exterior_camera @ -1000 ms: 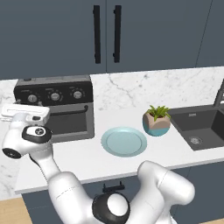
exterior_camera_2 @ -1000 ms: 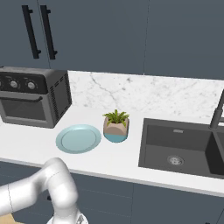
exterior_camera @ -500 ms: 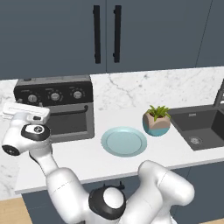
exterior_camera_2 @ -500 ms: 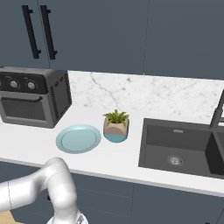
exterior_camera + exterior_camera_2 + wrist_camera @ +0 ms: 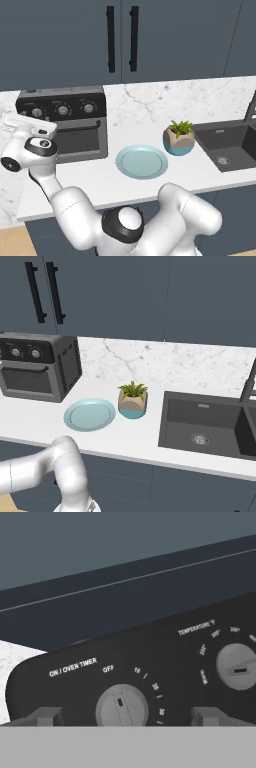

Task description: Pick up the kebab skewer and baguette bread, and place them inside the toaster oven. Close the toaster oven door and start by setting the timer.

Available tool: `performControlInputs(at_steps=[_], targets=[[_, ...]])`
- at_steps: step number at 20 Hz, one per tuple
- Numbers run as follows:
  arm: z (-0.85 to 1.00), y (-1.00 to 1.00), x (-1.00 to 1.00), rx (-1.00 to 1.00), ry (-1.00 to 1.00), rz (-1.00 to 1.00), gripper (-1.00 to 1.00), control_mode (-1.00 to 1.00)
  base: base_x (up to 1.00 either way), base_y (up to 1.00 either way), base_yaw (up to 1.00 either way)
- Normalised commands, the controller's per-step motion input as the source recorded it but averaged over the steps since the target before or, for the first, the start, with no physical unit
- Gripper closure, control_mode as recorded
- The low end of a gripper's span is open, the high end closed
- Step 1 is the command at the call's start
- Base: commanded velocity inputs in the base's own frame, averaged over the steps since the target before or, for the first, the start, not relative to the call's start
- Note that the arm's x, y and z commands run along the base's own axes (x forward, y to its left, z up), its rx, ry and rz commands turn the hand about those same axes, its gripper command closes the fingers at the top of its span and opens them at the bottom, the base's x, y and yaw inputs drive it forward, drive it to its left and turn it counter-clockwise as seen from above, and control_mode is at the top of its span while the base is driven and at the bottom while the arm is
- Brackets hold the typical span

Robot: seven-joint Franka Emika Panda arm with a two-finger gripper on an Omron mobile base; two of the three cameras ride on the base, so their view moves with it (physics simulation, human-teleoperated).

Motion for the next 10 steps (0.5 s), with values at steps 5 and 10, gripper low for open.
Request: performControlInputs(at_steps=[5, 10], targets=[[0.0, 0.0, 0.01, 0.01, 0.09, 0.01, -1.0, -1.0, 0.0, 0.0, 0.0], [0.0, 0.0, 0.08, 0.0, 0.1, 0.06, -1.0, -1.0, 0.0, 0.0, 0.0]])
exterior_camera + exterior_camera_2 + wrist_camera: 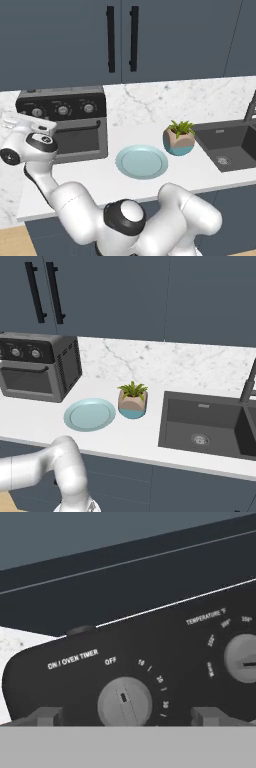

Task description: Pick up the kebab skewer and baguette bread, and place them inside the toaster oven. Close the toaster oven door and start by setting the timer.

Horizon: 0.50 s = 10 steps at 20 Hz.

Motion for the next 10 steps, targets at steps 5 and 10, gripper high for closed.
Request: performControlInputs(at_steps=[5, 10], targets=[[-0.02, 0.0, 0.0, 0.0, 0.05, 0.12, -1.0, -1.0, 0.0, 0.0, 0.0], [-0.1, 0.0, 0.0, 0.0, 0.0, 0.11, -1.0, -1.0, 0.0, 0.0, 0.0]])
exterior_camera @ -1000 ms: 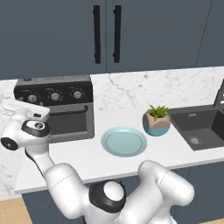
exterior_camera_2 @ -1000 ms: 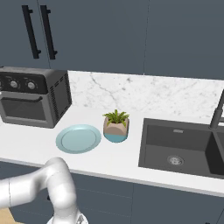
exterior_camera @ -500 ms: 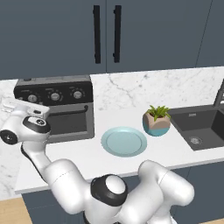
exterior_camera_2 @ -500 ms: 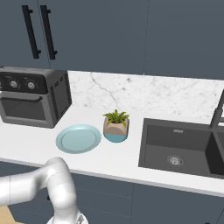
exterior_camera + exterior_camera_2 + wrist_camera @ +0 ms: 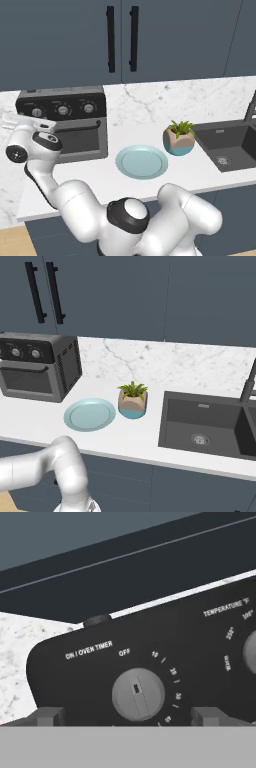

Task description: Pick up the kebab skewer and baguette bread, and place them inside the toaster oven. Close the toaster oven door and start by setting the timer.

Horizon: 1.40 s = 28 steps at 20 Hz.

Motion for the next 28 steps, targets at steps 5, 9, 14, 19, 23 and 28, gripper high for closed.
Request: performControlInputs(at_steps=[5, 9, 14, 19, 23, 28], targets=[[-0.07, 0.0, 0.0, -0.03, 0.0, 0.05, -1.0, -1.0, 0.0, 0.0, 0.0], [0.0, 0.0, 0.0, -0.07, 0.0, 0.0, -1.0, -1.0, 0.0, 0.0, 0.0], [0.0, 0.0, 0.0, -0.1, -0.02, 0.0, -1.0, -1.0, 0.0, 0.0, 0.0], [0.0, 0.0, 0.05, -0.07, -0.06, 0.0, -1.0, -1.0, 0.0, 0.0, 0.0], [0.0, 0.0, 0.11, -0.05, -0.09, 0.0, -1.0, -1.0, 0.0, 0.0, 0.0], [0.0, 0.0, 0.15, -0.02, -0.05, 0.0, -1.0, -1.0, 0.0, 0.0, 0.0]])
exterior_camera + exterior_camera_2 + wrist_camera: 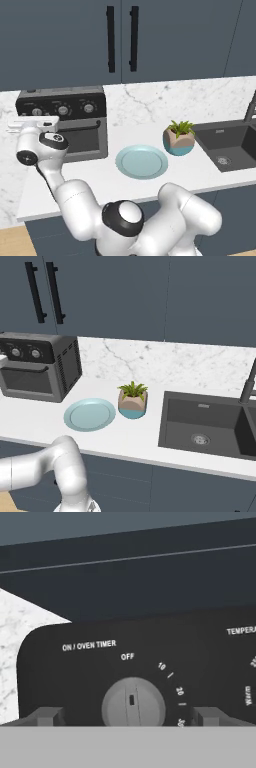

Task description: Pick up the kebab skewer and baguette bread, and place them inside the toaster oven. Close the toaster oven door and start by setting the timer.

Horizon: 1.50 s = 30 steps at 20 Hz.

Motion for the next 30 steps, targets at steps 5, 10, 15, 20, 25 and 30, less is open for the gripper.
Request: performControlInputs(at_steps=[5, 10, 15, 20, 25, 30], targets=[[0.0, 0.0, 0.15, 0.0, -0.02, 0.0, -1.0, -1.0, 0.0, 0.0, 0.0], [0.0, 0.02, 0.02, 0.0, -0.02, 0.0, -1.0, -1.0, 0.0, 0.0, 0.0], [0.0, 0.03, 0.0, 0.0, -0.02, 0.0, -1.0, -1.0, 0.0, 0.0, 0.0], [0.02, 0.0, 0.0, -0.01, -0.02, 0.0, -1.0, -1.0, 0.0, 0.0, 0.0], [0.07, 0.0, 0.0, -0.02, -0.03, 0.0, -1.0, -1.0, 0.0, 0.0, 0.0], [0.07, 0.01, 0.0, -0.02, -0.03, 0.0, -1.0, -1.0, 0.0, 0.0, 0.0]])
